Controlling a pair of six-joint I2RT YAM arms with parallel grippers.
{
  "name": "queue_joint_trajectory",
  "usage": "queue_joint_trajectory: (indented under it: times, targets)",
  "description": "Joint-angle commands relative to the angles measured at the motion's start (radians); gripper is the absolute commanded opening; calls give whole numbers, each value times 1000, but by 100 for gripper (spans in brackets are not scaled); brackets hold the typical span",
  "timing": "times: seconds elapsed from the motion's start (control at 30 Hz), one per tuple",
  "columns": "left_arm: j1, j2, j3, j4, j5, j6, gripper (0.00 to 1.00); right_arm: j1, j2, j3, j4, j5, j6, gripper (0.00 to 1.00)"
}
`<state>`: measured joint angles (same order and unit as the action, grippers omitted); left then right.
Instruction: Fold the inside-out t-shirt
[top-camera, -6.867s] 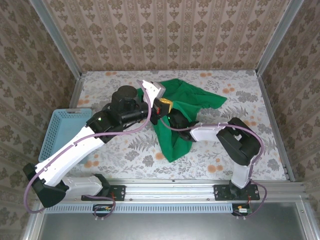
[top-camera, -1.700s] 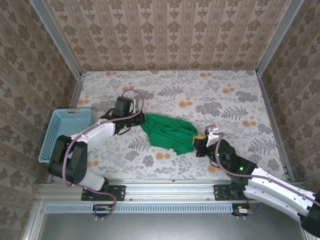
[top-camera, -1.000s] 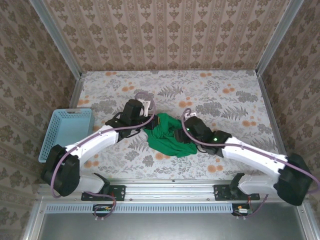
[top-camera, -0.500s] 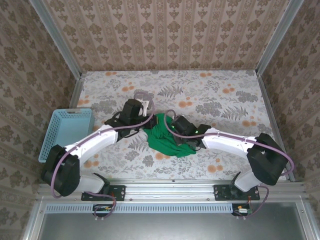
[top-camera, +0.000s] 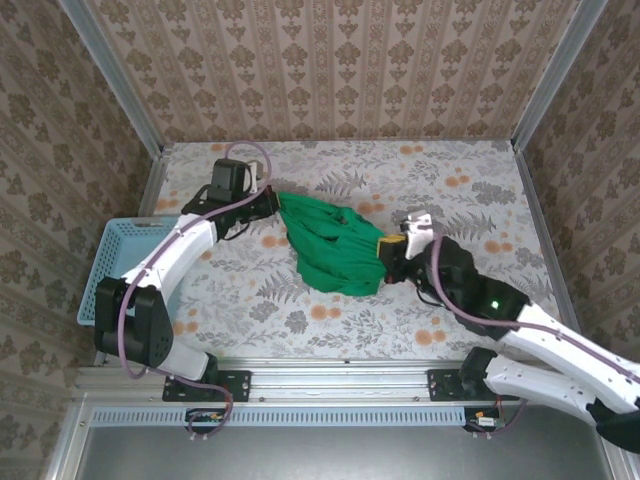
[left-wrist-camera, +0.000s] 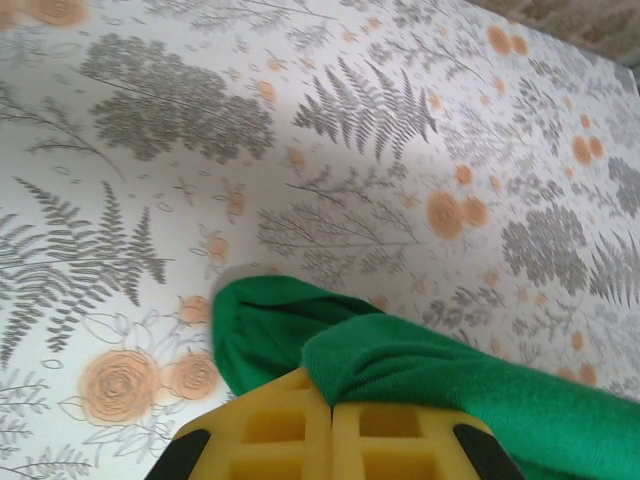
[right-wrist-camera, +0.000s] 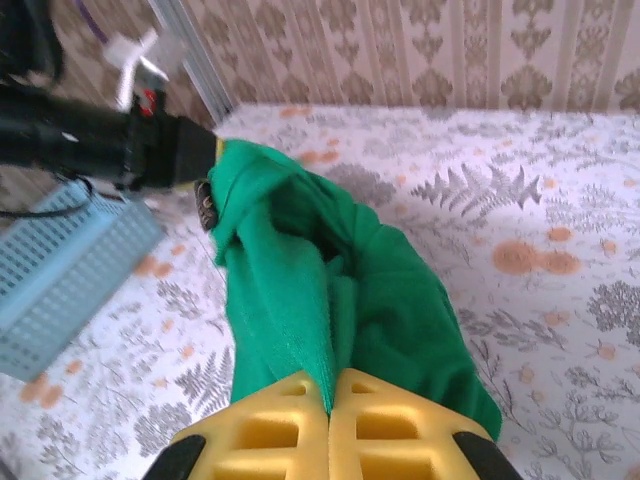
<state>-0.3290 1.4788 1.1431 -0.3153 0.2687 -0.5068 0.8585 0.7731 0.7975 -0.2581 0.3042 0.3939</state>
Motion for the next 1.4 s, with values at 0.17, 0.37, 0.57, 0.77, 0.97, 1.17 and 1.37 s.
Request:
queue_joint_trajectory:
  times: [0.17, 0.37, 0.57, 0.77, 0.97, 1.17, 1.37]
  targets:
    - [35, 54, 30, -15, 28, -49, 0, -2, -69, -282, 67, 19, 95, 0]
    - [-80, 109, 26, 11, 87, 17, 0, -1, -43, -398, 116, -6, 171, 23]
    - [-175, 72, -49, 69, 81, 49, 0, -38, -3, -255, -26, 54, 104, 64]
    - [-205, -2, -142, 139, 83, 29, 0, -119, 270, -110, -29, -83, 64, 74]
    - [-220, -57, -203, 169, 79, 17, 0, -108, 483, -8, 37, -177, 40, 83]
    - [-222, -91, -248, 173, 81, 22, 0, -70, 595, 91, 32, -159, -37, 88]
    - [-222, -125, -278, 196, 84, 14, 0, -70, 758, 173, 18, -133, -130, 88]
